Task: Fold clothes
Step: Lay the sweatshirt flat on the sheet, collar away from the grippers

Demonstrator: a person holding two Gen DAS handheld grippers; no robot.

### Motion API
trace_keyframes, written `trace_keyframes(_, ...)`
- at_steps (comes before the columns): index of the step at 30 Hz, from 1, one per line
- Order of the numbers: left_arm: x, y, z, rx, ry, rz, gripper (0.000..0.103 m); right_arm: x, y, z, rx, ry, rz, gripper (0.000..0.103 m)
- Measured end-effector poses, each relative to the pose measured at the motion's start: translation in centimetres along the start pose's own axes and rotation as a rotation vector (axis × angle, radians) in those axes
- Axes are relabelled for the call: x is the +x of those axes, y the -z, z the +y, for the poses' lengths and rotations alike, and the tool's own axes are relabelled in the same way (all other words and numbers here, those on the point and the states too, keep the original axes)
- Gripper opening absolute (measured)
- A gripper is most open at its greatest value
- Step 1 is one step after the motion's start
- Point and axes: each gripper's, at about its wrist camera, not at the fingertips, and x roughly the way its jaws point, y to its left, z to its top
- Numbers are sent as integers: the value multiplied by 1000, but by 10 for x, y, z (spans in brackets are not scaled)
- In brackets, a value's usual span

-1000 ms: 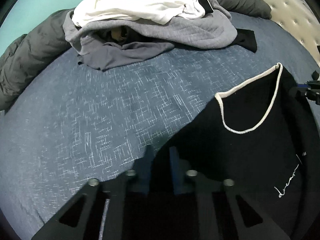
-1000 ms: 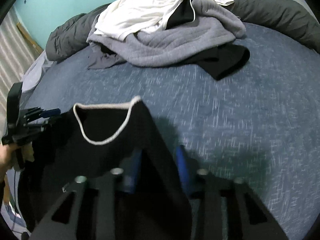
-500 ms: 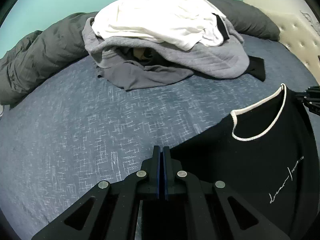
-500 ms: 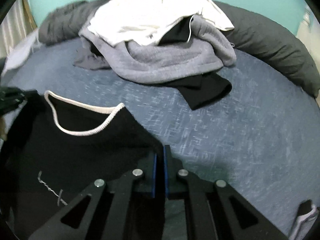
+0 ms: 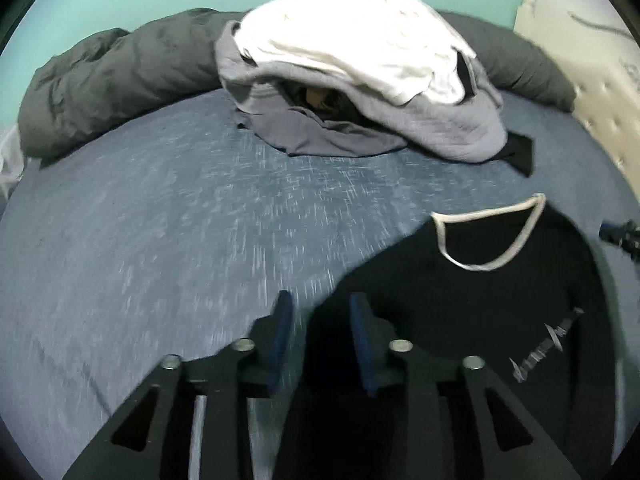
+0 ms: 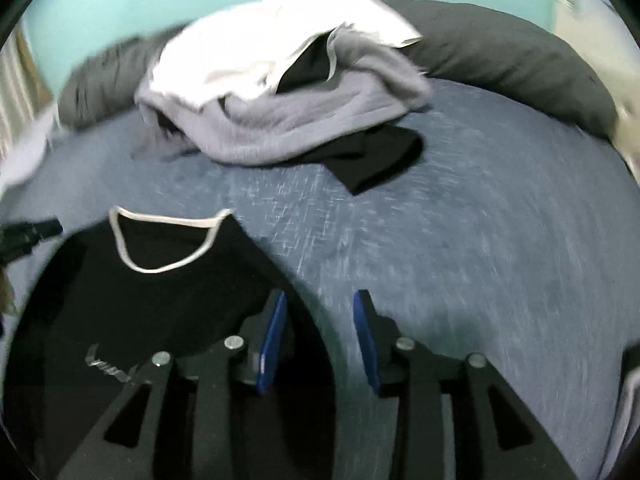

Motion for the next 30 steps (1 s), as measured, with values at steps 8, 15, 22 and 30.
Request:
trace_keyframes(8, -85, 82, -4, -52, 92, 16, 46, -79, 120, 8, 98, -206, 148, 46)
trace_keyframes(15, -135, 148, -22, -56, 120, 56, 48, -115, 216, 10, 171, -183, 272, 52)
trace_keyframes(22, -165, 195, -32, -88, 131, 79, 49, -123, 264, 9, 237, -199, 339, 53)
trace_keyframes(30, -191, 224, -27, -122, 123, 84, 50, -124, 286, 23, 232, -204, 347, 32)
